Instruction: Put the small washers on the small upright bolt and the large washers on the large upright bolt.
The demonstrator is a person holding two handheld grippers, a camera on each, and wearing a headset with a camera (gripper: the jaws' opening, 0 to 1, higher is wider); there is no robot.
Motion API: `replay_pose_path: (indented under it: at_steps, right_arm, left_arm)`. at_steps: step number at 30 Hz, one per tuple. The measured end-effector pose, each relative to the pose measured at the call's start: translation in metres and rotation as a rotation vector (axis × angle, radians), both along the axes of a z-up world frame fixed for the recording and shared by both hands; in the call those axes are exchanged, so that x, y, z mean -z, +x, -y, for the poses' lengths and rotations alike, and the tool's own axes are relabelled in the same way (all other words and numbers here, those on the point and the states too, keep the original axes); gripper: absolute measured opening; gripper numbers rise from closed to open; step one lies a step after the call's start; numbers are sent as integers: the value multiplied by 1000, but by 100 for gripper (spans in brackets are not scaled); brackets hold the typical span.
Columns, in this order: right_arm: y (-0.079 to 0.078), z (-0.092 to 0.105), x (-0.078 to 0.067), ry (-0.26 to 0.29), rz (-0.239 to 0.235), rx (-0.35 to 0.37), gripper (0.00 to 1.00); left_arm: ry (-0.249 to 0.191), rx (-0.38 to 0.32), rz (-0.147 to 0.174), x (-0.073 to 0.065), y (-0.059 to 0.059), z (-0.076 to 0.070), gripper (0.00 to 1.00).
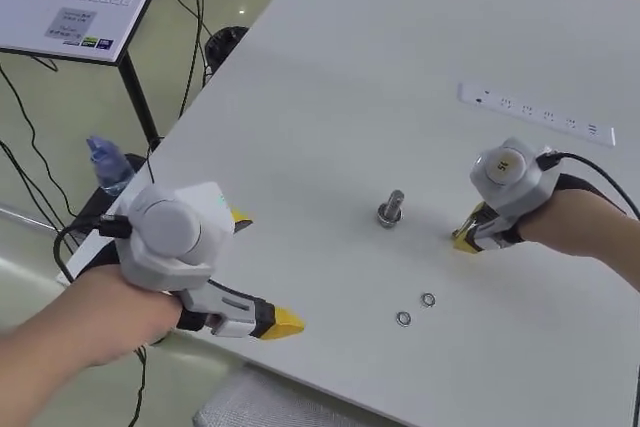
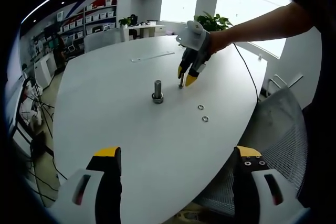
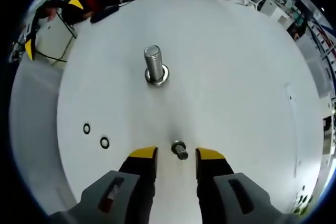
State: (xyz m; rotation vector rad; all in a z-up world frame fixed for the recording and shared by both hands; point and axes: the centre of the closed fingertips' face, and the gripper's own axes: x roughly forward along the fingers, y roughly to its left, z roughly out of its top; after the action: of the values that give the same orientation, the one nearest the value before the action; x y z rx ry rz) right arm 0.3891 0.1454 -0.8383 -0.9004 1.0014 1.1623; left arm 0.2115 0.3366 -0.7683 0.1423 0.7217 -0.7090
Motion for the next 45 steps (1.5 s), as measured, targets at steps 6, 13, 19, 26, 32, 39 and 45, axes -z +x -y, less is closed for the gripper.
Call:
replay_pose_path:
  at_steps: [6,13,19,26,32,39,45]
  right_arm:
    - [0,-3,-23,36,21,-3,33]
    - [-7,-6,-50,90,36,14,36]
    - [-21,-2,-56,89,37,11,35]
    - [-47,-4,-59,93,20,-4,35]
    - [-66,-5,-53,96,-5,-19,35]
    - [-93,-7,-42,95,-33,-14,34]
    - [-107,-9,-37,90,-41,-15,33]
  left_arm:
    - [-11,27,28,-1,7,9,91]
    - [-34,53,55,-1,16,21,99]
    - [-28,67,48,6,22,26,99]
    - [-11,78,34,14,22,27,97]
    - [-2,81,17,22,19,29,94]
    - [-40,38,5,19,22,31,91]
    - [-48,36,21,15,21,32,91]
